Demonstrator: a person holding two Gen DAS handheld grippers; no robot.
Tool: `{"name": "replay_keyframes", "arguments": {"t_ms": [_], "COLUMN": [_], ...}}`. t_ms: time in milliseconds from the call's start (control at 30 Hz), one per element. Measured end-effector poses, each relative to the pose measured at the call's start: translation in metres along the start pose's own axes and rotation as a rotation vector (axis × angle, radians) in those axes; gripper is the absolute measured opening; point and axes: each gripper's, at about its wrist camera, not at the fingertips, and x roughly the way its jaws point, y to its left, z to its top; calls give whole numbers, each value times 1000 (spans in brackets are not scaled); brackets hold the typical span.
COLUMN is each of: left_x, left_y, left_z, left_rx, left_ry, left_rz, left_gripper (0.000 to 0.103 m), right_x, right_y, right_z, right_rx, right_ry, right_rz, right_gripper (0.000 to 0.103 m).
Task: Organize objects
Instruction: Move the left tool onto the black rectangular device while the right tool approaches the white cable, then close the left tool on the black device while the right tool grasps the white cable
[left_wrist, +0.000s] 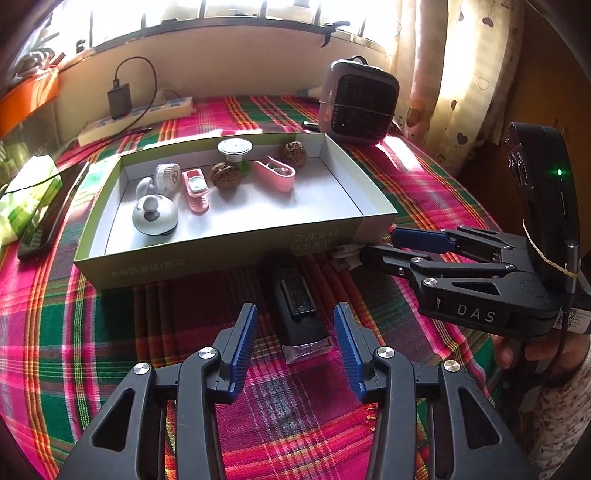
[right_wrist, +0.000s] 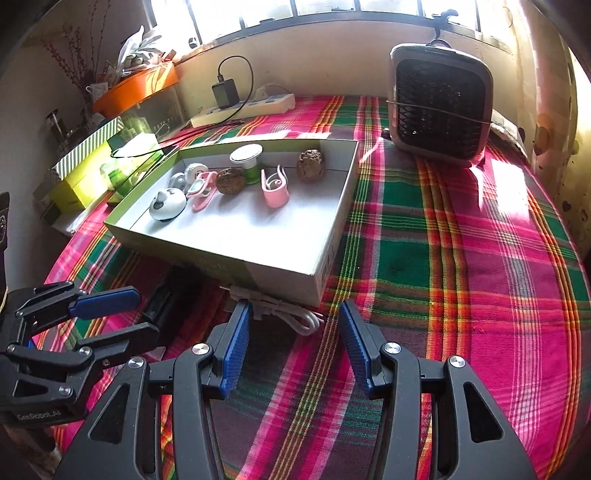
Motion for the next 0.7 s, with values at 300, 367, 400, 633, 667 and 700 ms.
{"name": "replay_keyframes", "arguments": {"t_ms": [300, 367, 400, 633, 667, 700], "left_x": [12, 13, 13, 13, 12, 12], "left_y": [-4, -1, 0, 10, 11, 13], "left_z": [3, 3, 3, 3, 3, 2], "left_rx": [10, 3, 4, -20, -23, -27], "left_ry": [25, 25, 24, 18, 18, 17], "left_rz": [54, 64, 66, 80, 83, 87], "left_gripper": [42, 42, 42, 42, 42, 42], "right_x": [1, 0, 0, -6, -7, -7], "right_y": [3, 5, 7, 19, 22, 25], "right_z": [0, -1, -1, -7, -9, -10], "right_rx": [-29, -42, -51, -118, -136, -150], "right_ry": [8, 11, 13, 17, 20, 26], "right_rz": [22, 38, 43, 67, 68, 70], "right_gripper": [50, 50, 50, 50, 50, 50]}}
